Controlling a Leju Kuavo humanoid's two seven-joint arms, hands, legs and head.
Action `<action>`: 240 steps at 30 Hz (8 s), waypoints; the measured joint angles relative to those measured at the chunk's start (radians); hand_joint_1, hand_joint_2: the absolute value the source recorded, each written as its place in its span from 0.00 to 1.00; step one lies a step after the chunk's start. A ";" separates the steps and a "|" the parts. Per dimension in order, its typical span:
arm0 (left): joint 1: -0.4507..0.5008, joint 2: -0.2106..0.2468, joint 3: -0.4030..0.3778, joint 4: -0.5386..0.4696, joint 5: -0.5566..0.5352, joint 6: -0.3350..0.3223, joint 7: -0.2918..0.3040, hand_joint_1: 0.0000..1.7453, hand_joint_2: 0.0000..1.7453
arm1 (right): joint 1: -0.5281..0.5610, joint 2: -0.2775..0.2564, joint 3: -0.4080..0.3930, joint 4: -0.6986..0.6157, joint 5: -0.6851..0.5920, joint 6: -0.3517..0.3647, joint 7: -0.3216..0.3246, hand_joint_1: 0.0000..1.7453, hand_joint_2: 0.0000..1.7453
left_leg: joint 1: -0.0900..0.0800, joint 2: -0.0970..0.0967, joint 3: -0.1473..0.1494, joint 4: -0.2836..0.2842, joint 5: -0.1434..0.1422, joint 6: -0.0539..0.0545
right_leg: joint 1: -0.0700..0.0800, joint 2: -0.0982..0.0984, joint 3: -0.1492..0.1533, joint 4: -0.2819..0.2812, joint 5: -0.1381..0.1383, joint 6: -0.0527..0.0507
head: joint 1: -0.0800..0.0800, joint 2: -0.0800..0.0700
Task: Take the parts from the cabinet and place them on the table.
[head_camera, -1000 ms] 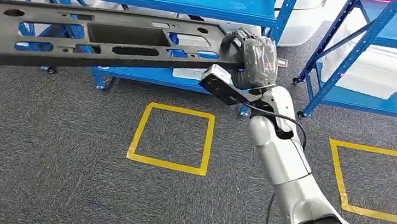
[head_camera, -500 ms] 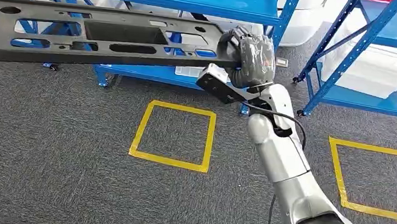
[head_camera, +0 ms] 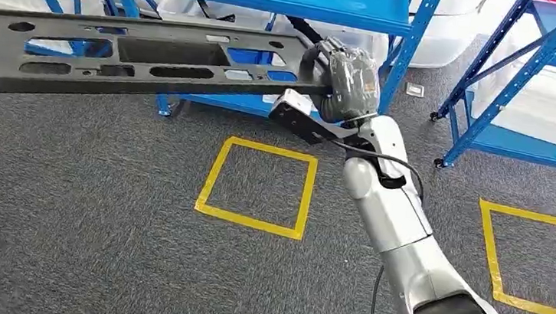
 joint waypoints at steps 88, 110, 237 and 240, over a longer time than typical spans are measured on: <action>0.117 -0.008 0.064 0.031 0.021 0.108 0.040 0.00 1.00 | 0.473 0.015 -0.055 -0.332 0.101 -0.057 -0.058 1.00 1.00 | -0.016 -0.005 0.010 0.009 -0.020 0.045 | 0.023 0.038 0.007 -0.005 -0.027 0.000 | 0.009 0.000; 0.131 -0.019 0.096 0.039 0.027 0.166 0.082 0.00 1.00 | 0.459 0.039 -0.043 -0.346 0.080 -0.018 -0.079 1.00 1.00 | 0.002 0.079 0.025 -0.006 -0.022 0.033 | 0.005 -0.065 0.008 0.038 -0.066 0.008 | 0.009 0.000; 0.026 -0.021 0.111 0.023 -0.045 0.068 0.075 0.00 1.00 | -0.006 -0.084 -0.071 0.052 0.024 0.026 -0.004 1.00 1.00 | -0.021 0.078 0.025 -0.036 0.004 0.072 | 0.005 -0.029 -0.097 0.201 -0.102 -0.018 | -0.007 0.000; 0.028 -0.024 0.111 0.023 -0.042 0.068 0.075 0.00 1.00 | 0.000 -0.086 -0.072 0.058 0.021 0.029 -0.010 1.00 1.00 | -0.016 0.042 0.025 -0.034 0.005 0.069 | -0.006 -0.024 -0.158 0.298 -0.113 0.005 | -0.007 0.000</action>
